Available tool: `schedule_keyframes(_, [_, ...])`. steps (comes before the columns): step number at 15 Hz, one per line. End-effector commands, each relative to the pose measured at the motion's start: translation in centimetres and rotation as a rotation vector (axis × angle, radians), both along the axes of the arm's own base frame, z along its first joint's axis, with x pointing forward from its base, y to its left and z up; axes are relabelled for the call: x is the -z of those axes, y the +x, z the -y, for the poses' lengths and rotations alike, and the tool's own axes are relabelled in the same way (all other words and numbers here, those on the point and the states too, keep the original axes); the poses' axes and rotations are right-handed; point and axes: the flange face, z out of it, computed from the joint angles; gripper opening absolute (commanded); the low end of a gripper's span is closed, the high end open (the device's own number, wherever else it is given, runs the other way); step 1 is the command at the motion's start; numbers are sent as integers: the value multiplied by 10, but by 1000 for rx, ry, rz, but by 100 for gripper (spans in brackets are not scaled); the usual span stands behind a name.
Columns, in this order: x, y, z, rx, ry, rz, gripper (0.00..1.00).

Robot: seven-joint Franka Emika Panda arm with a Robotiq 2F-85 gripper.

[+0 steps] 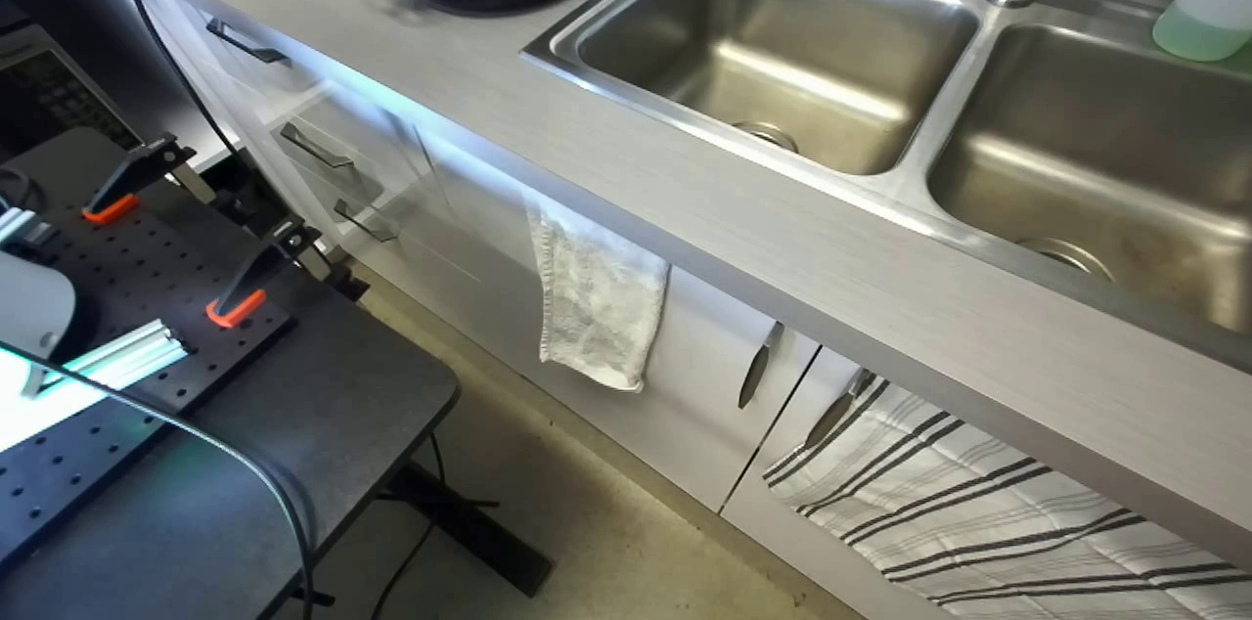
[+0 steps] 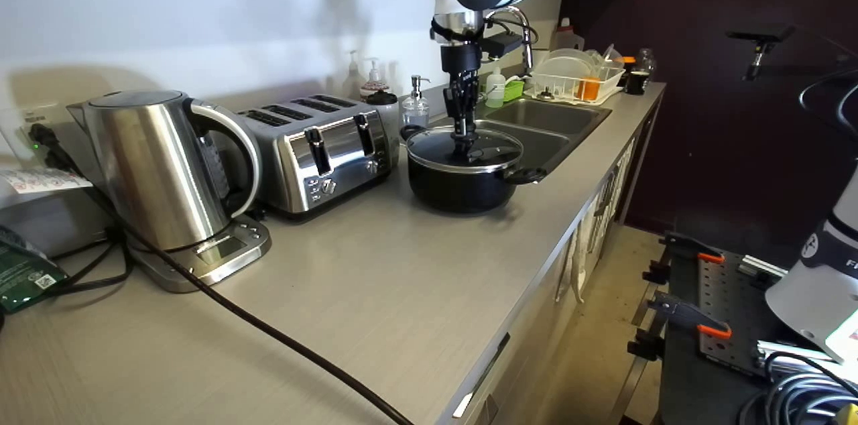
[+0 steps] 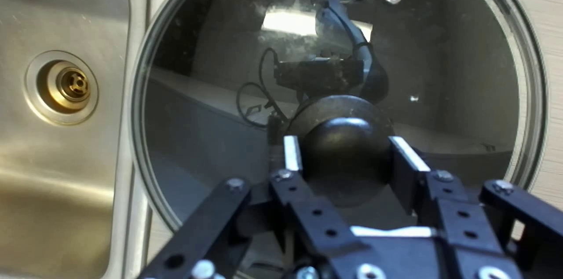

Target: Put the glass lid on the pot

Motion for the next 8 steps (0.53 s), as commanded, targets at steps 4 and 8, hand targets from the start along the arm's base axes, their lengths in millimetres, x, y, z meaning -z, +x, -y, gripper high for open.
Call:
schedule_keyframes(4, [-12, 9, -1, 25, -20, 26, 25])
schedule_keyframes(8, [-9, 10, 0, 37, -21, 22, 25])
